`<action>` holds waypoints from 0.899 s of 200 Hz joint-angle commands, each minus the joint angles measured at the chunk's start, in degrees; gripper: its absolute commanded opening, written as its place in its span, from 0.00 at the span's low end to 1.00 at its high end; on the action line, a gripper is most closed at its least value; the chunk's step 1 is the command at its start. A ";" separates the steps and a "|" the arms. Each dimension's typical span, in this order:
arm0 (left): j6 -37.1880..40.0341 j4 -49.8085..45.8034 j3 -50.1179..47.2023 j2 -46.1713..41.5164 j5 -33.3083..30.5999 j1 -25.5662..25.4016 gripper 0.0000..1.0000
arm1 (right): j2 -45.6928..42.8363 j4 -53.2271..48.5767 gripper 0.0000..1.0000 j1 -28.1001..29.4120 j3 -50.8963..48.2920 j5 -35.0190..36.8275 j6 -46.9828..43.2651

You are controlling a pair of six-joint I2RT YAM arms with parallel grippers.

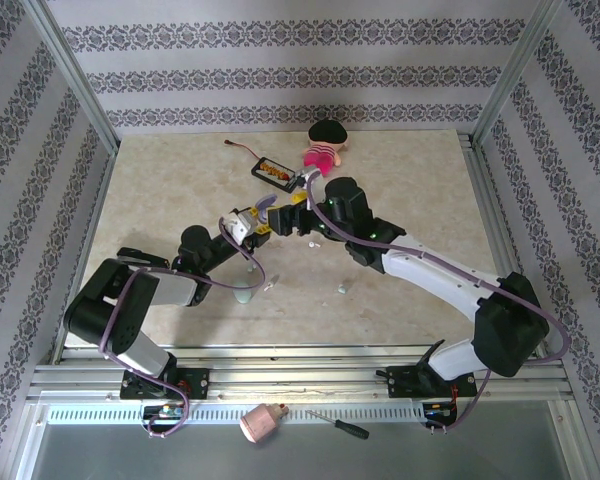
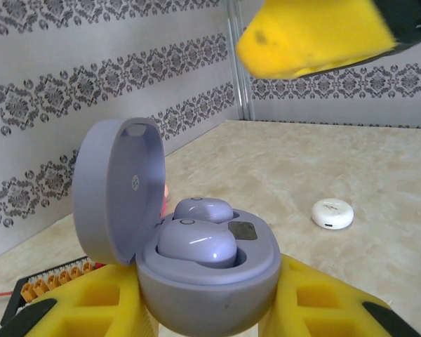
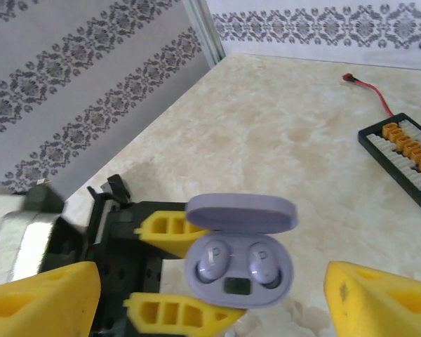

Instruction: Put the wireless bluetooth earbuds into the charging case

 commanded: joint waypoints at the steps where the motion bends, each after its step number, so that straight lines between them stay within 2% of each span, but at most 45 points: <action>1: 3.87 -1.43 -0.11 -3.17 3.32 -0.89 0.12 | 2.63 -3.63 0.83 -1.80 4.71 0.50 3.42; 55: 4.28 0.30 -1.08 -3.62 5.24 -0.89 0.12 | 8.34 -10.80 0.81 -3.65 11.21 -2.99 4.38; 112: 0.70 1.26 -0.56 -3.82 1.38 -0.89 0.13 | 4.32 -11.05 0.82 -3.80 5.37 -4.98 4.11; 133: -1.38 3.00 -0.27 -3.09 1.85 -0.89 0.13 | 1.46 -3.94 0.85 -5.44 0.75 -8.35 10.92; 180: -6.87 7.90 0.51 -1.79 2.25 -0.91 0.13 | 1.66 17.59 0.85 -9.20 -8.22 -22.51 35.58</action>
